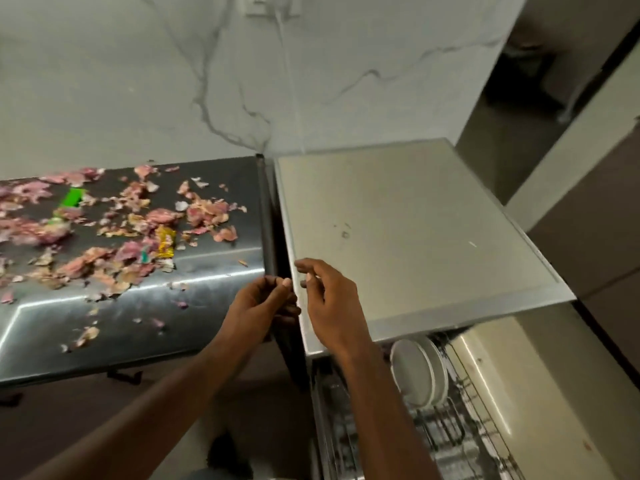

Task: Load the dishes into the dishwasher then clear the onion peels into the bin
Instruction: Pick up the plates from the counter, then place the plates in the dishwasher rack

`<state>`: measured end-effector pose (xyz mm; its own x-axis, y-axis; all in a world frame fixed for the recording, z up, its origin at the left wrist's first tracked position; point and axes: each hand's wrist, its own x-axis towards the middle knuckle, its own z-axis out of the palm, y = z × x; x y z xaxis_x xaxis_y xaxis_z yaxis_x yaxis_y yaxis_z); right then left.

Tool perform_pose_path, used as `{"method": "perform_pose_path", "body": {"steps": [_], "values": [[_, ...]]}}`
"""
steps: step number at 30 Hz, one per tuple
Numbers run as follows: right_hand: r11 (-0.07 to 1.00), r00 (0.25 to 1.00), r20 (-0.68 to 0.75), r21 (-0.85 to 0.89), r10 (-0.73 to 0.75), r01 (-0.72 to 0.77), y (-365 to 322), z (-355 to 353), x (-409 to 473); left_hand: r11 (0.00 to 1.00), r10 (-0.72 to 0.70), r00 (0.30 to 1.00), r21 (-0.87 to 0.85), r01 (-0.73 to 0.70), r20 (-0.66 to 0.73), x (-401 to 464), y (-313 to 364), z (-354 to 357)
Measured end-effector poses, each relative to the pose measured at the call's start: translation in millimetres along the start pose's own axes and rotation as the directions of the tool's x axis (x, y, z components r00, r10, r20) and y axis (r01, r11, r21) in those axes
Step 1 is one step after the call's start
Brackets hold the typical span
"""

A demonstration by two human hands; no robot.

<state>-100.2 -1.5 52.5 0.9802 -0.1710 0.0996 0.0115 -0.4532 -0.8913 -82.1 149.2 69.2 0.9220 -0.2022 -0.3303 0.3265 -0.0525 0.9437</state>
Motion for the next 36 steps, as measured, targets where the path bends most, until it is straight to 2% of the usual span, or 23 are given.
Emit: {"method": "perform_pose_path", "body": {"steps": [6, 10, 18, 23, 28, 33, 36], "values": [[0.991, 0.985, 0.128, -0.05, -0.113, 0.12, -52.2, 83.3, 39.5, 0.993, 0.019, 0.994, -0.117, -0.031, -0.104, 15.8, 10.5, -100.1], [0.98, 0.945, 0.272, -0.035, -0.179, 0.195, -95.9, 157.5, 57.2, 0.991, 0.021, 0.983, -0.122, -0.044, -0.185, 16.4, 6.8, -193.0], [0.966, 0.859, 0.444, 0.073, -0.253, 0.247, -148.6, 298.1, 76.0, 0.976, -0.026, 0.906, -0.206, -0.068, -0.423, -4.3, -14.1, -336.7], [0.936, 0.756, 0.557, 0.137, -0.344, 0.325, -178.7, 370.7, 69.0, 0.96, -0.062, 0.819, -0.258, -0.107, -0.57, -37.4, -23.0, -390.6], [0.921, 0.633, 0.681, 0.174, -0.368, 0.348, -198.3, 416.9, 66.4, 0.935, -0.127, 0.715, -0.324, -0.146, -0.687, -59.2, -36.6, -422.0], [0.898, 0.535, 0.737, 0.23, -0.413, 0.376, -217.5, 449.6, 75.4, 0.91, -0.166, 0.611, -0.36, -0.208, -0.774, -71.5, -40.2, -434.8], [0.884, 0.507, 0.735, 0.285, -0.45, 0.372, -230.9, 464.5, 79.6, 0.911, -0.164, 0.562, -0.343, -0.229, -0.811, -77.3, -33.0, -444.2]]}}
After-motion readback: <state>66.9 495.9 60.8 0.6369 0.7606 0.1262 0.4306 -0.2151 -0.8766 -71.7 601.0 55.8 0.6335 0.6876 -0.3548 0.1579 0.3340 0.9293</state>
